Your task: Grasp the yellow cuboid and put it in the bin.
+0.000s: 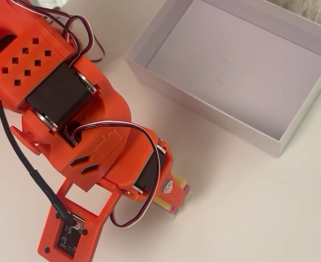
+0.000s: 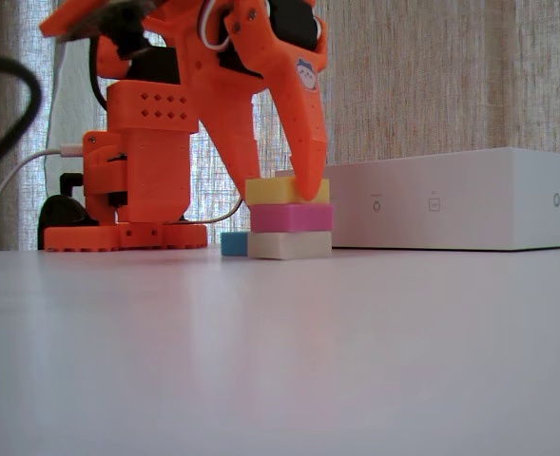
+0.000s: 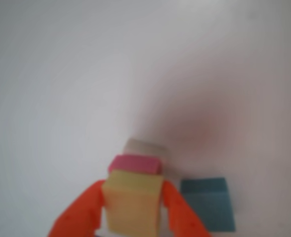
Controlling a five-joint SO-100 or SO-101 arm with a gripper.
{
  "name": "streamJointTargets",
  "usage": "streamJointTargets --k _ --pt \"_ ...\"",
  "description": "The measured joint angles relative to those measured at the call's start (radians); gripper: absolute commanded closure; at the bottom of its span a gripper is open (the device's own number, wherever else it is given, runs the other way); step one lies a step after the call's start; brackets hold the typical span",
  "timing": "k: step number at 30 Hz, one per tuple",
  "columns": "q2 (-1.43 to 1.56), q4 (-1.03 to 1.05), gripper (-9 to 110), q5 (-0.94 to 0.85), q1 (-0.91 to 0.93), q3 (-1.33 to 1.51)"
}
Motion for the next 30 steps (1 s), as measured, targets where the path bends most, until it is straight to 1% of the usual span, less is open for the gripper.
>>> streamJointTargets --k 7,12,22,30 --pt "0.000 -0.003 90 0.000 0.003 0.000" --pt "0.000 -0.009 80 0.000 0.003 0.017" --pt "0.003 -0.009 80 -0.006 0.003 0.035" --pt "0.034 0.038 80 -0.012 -0.002 0.035"
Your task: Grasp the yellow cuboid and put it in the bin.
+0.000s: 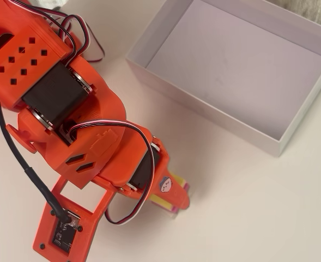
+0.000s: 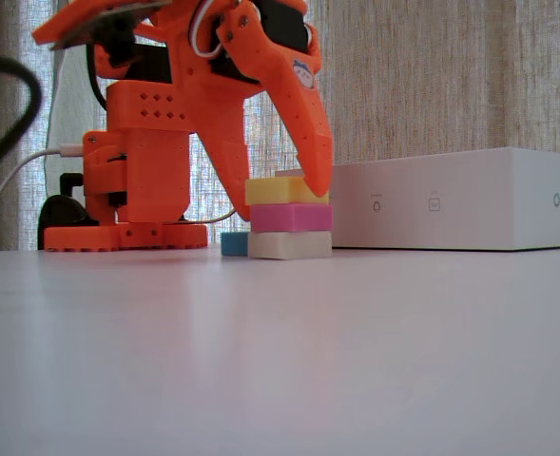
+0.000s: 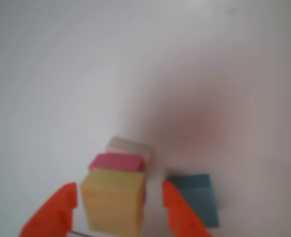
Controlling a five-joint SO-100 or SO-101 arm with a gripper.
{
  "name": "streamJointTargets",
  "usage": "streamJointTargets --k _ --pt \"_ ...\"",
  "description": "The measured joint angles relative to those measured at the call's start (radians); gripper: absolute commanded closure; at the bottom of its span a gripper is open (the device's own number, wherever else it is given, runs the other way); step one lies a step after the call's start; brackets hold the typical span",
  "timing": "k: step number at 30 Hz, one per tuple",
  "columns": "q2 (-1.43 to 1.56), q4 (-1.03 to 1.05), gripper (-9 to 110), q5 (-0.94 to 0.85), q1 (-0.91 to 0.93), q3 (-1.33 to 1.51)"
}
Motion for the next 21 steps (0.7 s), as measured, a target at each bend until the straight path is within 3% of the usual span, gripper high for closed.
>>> streamJointTargets --k 21 --pt "0.015 0.023 82 0.000 -0.005 -0.028"
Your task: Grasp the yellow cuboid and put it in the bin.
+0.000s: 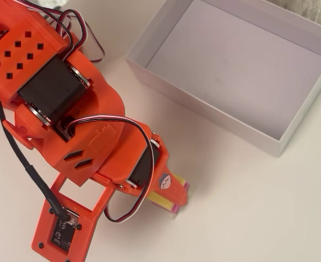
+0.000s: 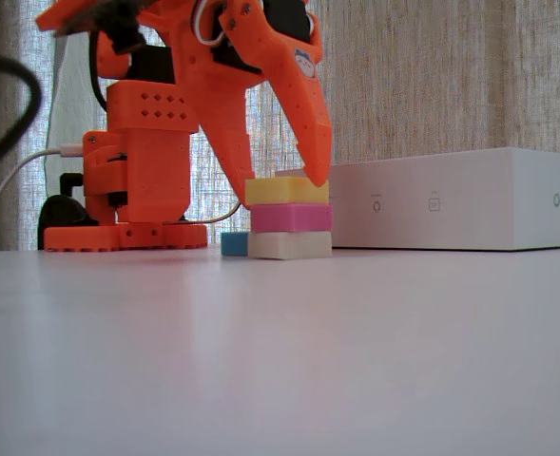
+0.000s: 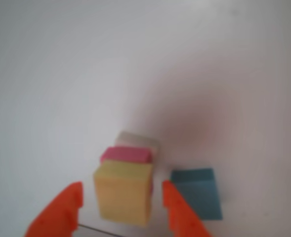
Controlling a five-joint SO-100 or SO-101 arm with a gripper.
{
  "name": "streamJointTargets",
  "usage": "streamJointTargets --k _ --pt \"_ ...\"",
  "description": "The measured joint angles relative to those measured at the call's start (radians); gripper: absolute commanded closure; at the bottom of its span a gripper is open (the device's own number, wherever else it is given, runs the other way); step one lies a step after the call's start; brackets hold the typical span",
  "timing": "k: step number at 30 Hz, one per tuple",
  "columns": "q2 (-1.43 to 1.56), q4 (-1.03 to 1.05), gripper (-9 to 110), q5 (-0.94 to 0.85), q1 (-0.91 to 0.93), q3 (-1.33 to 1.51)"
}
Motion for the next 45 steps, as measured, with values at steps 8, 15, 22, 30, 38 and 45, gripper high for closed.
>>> streamJointTargets --k 8,15,22,30,38,45 --pt "0.000 -0.017 86 0.000 0.000 0.000" --pt "0.000 -0.029 90 0.000 0.000 0.000" --pt "0.000 -0.046 92 0.000 0.000 0.000" --pt "0.000 -0.055 96 0.000 0.000 0.000" --pt "0.000 -0.064 103 0.000 0.000 0.000" --pt "0.031 -0.064 110 0.000 0.000 0.000"
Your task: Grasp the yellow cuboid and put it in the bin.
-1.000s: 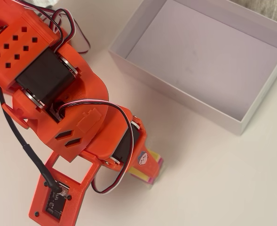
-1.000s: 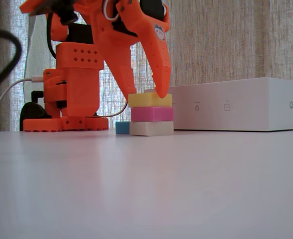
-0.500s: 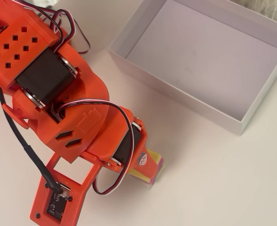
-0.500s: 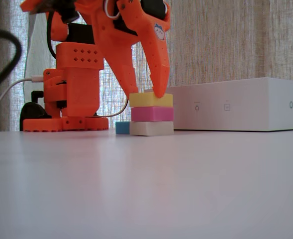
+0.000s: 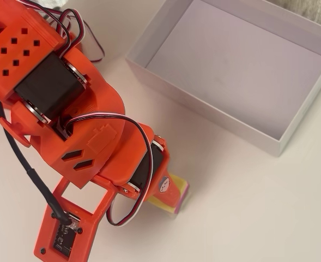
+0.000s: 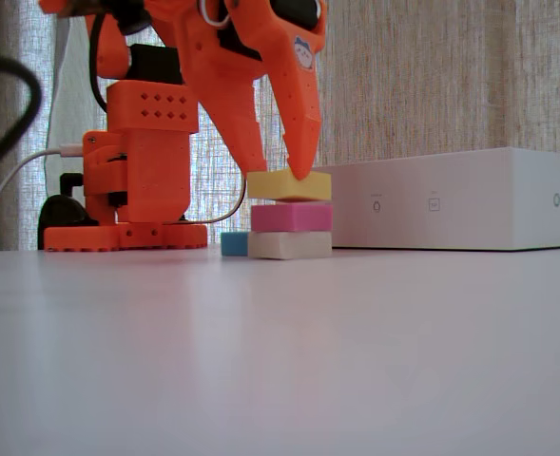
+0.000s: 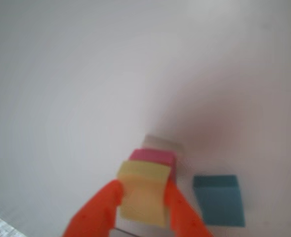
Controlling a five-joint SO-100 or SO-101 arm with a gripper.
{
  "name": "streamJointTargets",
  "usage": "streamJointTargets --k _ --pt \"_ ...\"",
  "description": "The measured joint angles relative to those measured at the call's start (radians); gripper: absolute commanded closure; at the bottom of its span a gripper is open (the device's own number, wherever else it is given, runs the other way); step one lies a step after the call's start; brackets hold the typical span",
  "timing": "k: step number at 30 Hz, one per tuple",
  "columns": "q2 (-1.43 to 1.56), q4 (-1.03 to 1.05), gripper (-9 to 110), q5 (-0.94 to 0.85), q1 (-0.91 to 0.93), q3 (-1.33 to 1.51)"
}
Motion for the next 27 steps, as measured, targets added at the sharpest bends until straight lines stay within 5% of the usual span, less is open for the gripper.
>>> streamJointTargets --k 15,27 --pt "0.247 -0.029 110 0.021 -0.026 -0.054" --pt "0.344 0.210 110 -0.112 -0.568 -0.284"
